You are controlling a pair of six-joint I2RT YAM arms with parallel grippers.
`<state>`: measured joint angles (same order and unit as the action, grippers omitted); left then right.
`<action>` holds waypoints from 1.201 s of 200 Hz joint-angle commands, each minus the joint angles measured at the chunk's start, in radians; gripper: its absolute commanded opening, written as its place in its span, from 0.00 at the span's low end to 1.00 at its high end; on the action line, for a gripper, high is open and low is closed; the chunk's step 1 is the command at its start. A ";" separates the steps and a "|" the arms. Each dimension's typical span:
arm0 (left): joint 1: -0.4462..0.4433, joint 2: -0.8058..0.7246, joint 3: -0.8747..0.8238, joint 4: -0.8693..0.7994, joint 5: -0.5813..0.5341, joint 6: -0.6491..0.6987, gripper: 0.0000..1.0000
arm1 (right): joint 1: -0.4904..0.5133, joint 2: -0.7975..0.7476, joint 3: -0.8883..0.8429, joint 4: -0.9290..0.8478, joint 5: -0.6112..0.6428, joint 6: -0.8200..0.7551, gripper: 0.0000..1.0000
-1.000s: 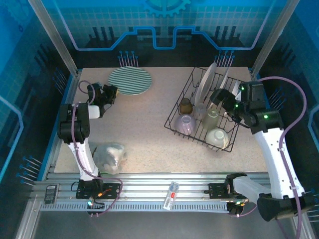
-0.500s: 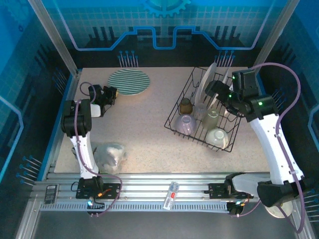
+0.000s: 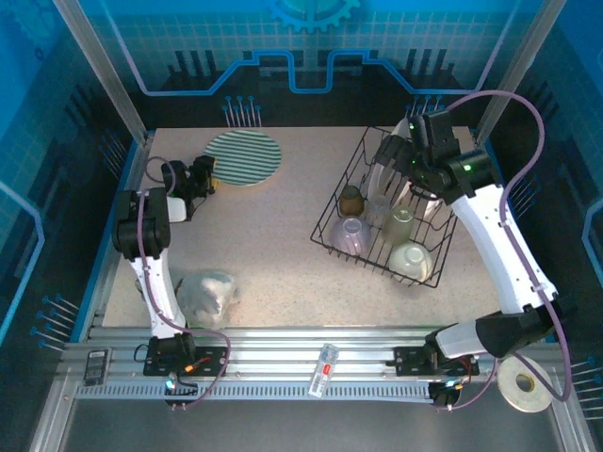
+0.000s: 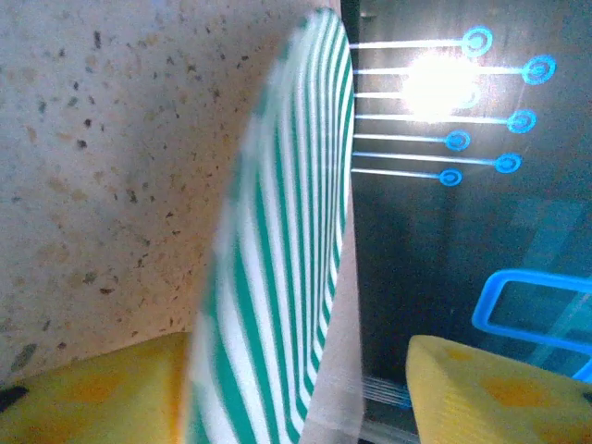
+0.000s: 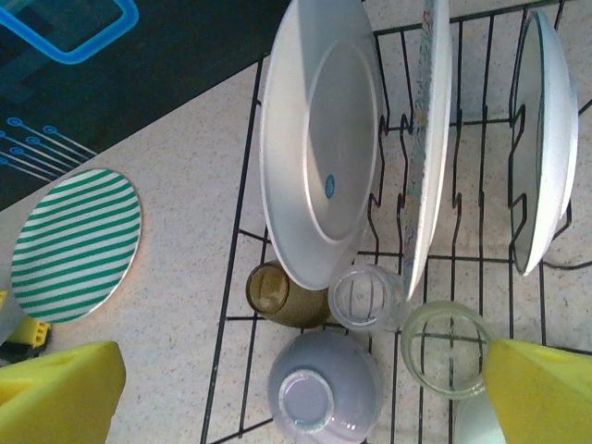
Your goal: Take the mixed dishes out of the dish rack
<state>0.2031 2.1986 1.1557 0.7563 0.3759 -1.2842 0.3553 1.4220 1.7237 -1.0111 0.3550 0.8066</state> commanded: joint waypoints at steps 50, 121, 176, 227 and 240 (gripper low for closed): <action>0.049 -0.159 -0.120 -0.036 -0.032 -0.021 0.99 | 0.088 0.188 0.208 -0.119 0.244 0.044 1.00; 0.043 -0.478 -0.107 -0.635 -0.060 0.205 0.99 | 0.083 0.428 0.435 -0.276 0.331 0.128 0.95; -0.136 -0.787 -0.037 -0.984 -0.099 0.548 0.99 | 0.046 0.639 0.670 -0.385 0.336 0.141 0.87; -0.411 -0.937 0.056 -1.197 -0.119 0.805 0.99 | 0.006 0.731 0.731 -0.397 0.308 0.139 0.78; -0.472 -0.973 0.055 -1.208 -0.129 0.824 0.99 | 0.002 0.748 0.742 -0.394 0.305 0.133 0.75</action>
<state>-0.1894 1.2907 1.1965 -0.3218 0.2794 -0.5995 0.3740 2.1399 2.4199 -1.3731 0.6514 0.9276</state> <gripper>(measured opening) 0.992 0.773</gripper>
